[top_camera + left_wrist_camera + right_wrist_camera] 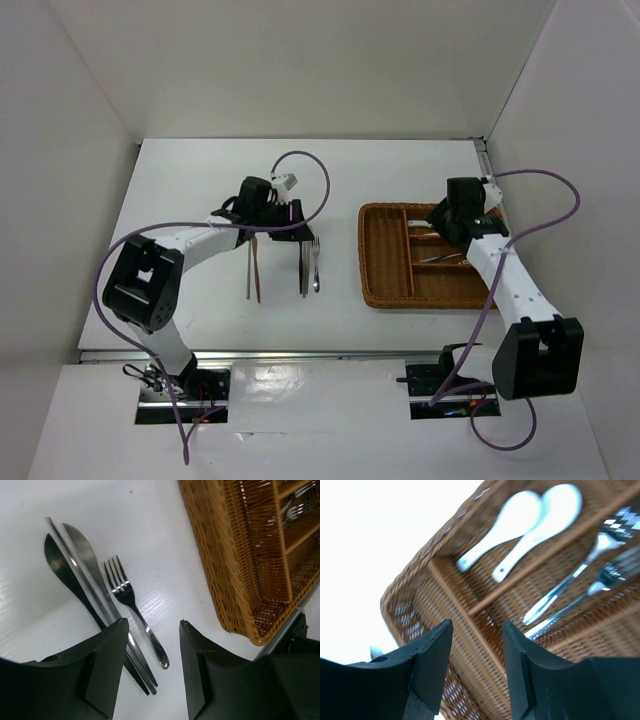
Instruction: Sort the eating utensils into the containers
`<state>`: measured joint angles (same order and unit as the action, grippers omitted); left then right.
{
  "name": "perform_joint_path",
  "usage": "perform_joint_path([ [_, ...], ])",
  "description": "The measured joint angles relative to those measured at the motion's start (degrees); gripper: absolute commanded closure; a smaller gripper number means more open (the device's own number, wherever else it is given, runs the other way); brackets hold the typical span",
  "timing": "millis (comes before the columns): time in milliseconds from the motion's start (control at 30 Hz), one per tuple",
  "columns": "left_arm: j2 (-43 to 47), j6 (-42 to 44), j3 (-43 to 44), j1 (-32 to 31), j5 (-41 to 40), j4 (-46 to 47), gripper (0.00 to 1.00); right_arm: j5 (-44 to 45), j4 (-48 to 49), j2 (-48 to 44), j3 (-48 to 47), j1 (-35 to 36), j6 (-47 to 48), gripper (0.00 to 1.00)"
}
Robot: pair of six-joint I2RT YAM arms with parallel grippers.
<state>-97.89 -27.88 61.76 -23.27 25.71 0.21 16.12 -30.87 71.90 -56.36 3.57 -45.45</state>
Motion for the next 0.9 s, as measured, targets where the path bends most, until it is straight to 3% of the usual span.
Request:
perform_joint_path([
  [233,-6.3,-2.8,-1.0,0.2,-0.1,6.3,0.44,-7.5,6.9,-2.1,3.5,0.0,7.8,0.49],
  [533,-11.7,-6.3,-1.0,0.1,1.8,11.4,0.45,-7.8,7.4,-2.1,3.5,0.0,10.8,0.49],
  [900,-13.2,-6.9,0.6,-2.1,-0.1,9.6,0.46,-6.7,7.4,-2.0,3.5,0.0,11.0,0.49],
])
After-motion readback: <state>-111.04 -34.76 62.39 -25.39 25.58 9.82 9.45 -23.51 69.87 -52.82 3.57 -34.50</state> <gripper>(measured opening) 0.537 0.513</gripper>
